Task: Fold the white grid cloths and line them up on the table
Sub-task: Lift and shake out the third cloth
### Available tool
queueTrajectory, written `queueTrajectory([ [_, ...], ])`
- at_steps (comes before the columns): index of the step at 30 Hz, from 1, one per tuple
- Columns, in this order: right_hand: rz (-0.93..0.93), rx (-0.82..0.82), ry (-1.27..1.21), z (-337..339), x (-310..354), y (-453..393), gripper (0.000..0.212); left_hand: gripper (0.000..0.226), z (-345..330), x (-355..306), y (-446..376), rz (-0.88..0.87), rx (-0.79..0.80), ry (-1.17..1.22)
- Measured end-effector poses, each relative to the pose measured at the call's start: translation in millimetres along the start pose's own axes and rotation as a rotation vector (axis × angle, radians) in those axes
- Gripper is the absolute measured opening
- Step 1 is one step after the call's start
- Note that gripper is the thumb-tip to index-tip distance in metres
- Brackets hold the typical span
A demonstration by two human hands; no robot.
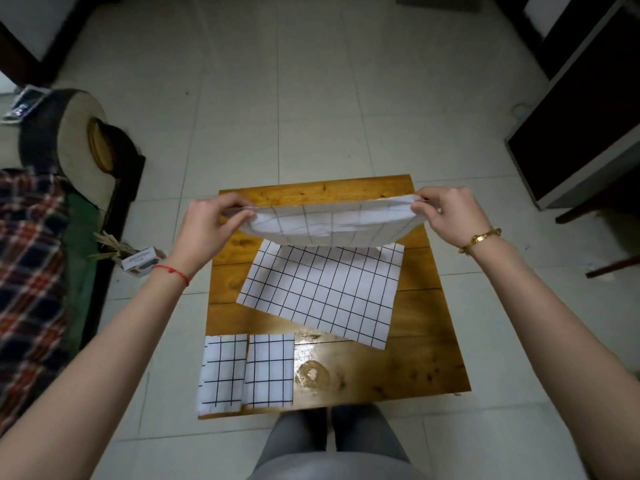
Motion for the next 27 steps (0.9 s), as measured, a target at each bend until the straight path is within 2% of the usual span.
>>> queueTrajectory([
  [8, 0.096, 0.17, -0.107, 31.3, 11.4, 34.4, 0.017, 0.009, 35.1, -34.4, 19.1, -0.015, 0.166, 0.06],
  [11, 0.106, 0.198, -0.19, 43.2, 10.0, 39.2, 0.012, 0.025, 44.4, -41.2, 22.1, -0.001, 0.21, 0.134],
  [14, 0.096, 0.195, -0.252, 50.1, 2.6, 36.4, 0.007, 0.027, 49.6, -38.4, 20.4, 0.04, 0.251, 0.203],
  [19, 0.049, 0.185, -0.304, 45.4, -8.1, 21.3, 0.008, 0.03, 52.1, -34.1, 12.5, 0.092, 0.244, 0.287],
  [27, -0.034, 0.139, -0.401, 15.9, -15.6, -16.8, 0.007, 0.02, 33.3, -1.2, -17.2, 0.161, 0.165, 0.348],
])
Point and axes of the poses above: each hand's wrist, its own y-axis away from the middle knuckle, its own z-axis out of the back of the hand, x = y × z, the point moved 4 cm from there along -y, towards the middle knuckle, and after that the axes turned 10 degrees about x, right-handed, at the moved point
